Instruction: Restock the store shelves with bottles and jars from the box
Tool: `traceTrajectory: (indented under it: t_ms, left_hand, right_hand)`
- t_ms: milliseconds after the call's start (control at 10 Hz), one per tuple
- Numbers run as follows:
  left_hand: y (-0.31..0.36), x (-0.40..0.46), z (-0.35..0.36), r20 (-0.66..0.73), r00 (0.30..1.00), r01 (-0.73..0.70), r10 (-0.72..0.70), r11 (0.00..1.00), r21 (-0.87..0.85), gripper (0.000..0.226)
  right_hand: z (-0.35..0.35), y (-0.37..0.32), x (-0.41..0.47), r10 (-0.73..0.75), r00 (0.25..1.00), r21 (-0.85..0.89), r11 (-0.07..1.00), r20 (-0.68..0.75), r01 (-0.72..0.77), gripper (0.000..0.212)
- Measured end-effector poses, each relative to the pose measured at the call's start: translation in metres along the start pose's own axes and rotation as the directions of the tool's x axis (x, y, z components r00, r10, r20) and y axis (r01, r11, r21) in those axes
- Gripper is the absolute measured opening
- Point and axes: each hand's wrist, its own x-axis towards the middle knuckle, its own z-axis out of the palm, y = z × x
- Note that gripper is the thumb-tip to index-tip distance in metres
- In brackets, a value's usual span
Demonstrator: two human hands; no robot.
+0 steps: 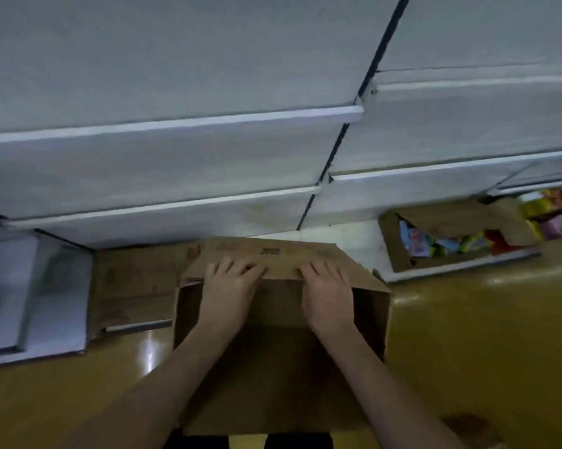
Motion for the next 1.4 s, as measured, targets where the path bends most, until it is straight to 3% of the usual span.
traceTrajectory:
  t_ms: [200, 500, 700, 900, 1000, 1200, 1400]
  left_hand:
    - [-0.031, 0.053, 0.116, 0.040, 0.988, 0.154, -0.150, 0.979, -0.134, 0.036]
    - [-0.121, 0.139, 0.267, -0.030, 0.986, 0.155, -0.162, 0.973, -0.168, 0.029]
    - [-0.166, 0.209, 0.297, -0.096, 0.989, 0.101, -0.110, 0.990, -0.101, 0.027]
    - [-0.186, 0.257, 0.305, -0.106, 0.991, 0.070, -0.077, 0.995, -0.072, 0.026]
    - [-0.195, 0.270, 0.305, -0.089, 0.994, 0.056, -0.065, 0.993, -0.108, 0.023]
    - [-0.196, 0.256, 0.306, -0.217, 0.973, 0.014, -0.073, 0.965, -0.261, 0.020]
    - [-0.181, 0.236, 0.299, -0.220, 0.964, 0.057, -0.149, 0.926, -0.374, 0.023]
  right_hand:
    - [0.094, 0.035, 0.091, -0.080, 0.994, 0.002, 0.997, 0.078, 0.080, 0.047]
    - [0.248, 0.048, 0.220, -0.193, 0.977, -0.003, 0.981, 0.092, 0.194, 0.039]
    - [0.288, 0.045, 0.290, -0.191, 0.980, 0.004, 0.981, -0.060, 0.192, 0.022]
    - [0.301, 0.040, 0.334, -0.169, 0.980, -0.042, 0.985, -0.101, 0.166, 0.020]
    - [0.304, 0.038, 0.347, -0.164, 0.981, -0.039, 0.986, -0.107, 0.160, 0.021]
    - [0.310, 0.040, 0.340, -0.083, 0.990, 0.027, 0.996, -0.114, 0.087, 0.033]
    - [0.295, 0.026, 0.310, -0.033, 0.992, 0.163, 0.985, -0.124, 0.053, 0.040]
